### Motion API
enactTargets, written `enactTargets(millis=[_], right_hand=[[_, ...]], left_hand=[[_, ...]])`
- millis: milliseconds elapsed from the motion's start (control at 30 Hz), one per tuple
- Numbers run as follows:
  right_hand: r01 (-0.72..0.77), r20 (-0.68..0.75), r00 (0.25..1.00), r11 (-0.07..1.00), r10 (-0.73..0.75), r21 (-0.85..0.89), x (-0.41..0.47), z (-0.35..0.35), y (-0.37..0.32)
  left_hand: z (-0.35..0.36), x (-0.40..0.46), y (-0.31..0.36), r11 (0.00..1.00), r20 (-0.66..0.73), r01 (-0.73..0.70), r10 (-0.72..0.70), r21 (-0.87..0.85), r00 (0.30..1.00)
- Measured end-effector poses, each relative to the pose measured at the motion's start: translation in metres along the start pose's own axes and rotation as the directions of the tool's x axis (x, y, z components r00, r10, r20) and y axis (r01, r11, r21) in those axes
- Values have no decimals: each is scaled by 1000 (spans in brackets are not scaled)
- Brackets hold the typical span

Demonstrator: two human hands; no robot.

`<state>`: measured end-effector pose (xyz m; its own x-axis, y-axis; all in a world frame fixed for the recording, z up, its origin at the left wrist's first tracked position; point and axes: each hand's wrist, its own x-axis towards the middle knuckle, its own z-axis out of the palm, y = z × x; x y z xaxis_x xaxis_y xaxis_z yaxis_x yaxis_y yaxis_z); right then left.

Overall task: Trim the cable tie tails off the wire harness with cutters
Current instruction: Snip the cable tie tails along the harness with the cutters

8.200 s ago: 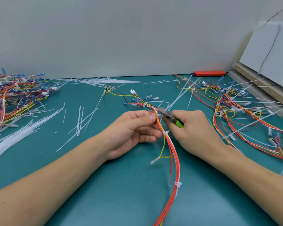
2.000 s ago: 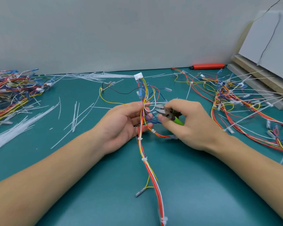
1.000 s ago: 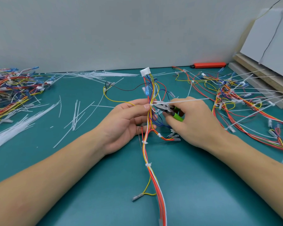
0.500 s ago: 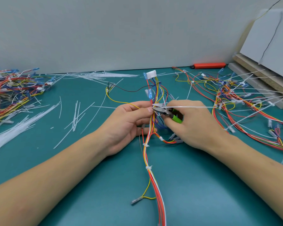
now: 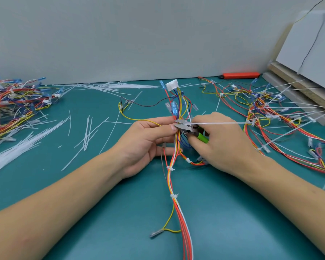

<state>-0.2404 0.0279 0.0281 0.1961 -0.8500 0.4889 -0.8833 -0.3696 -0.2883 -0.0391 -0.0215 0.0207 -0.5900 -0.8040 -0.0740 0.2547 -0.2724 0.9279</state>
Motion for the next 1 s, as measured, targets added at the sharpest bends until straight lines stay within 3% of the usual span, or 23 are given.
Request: enactTargets(millis=[300,1000], right_hand=[[16,14,1000,1000,-16,2,1,-1,0],[-61,6,998,997,61,42,-1,1,-3]], left_hand=[[-3,0,1,1000,122,23,-26,19,992],[-6,-1,-1,998,100,3,-8,55,995]])
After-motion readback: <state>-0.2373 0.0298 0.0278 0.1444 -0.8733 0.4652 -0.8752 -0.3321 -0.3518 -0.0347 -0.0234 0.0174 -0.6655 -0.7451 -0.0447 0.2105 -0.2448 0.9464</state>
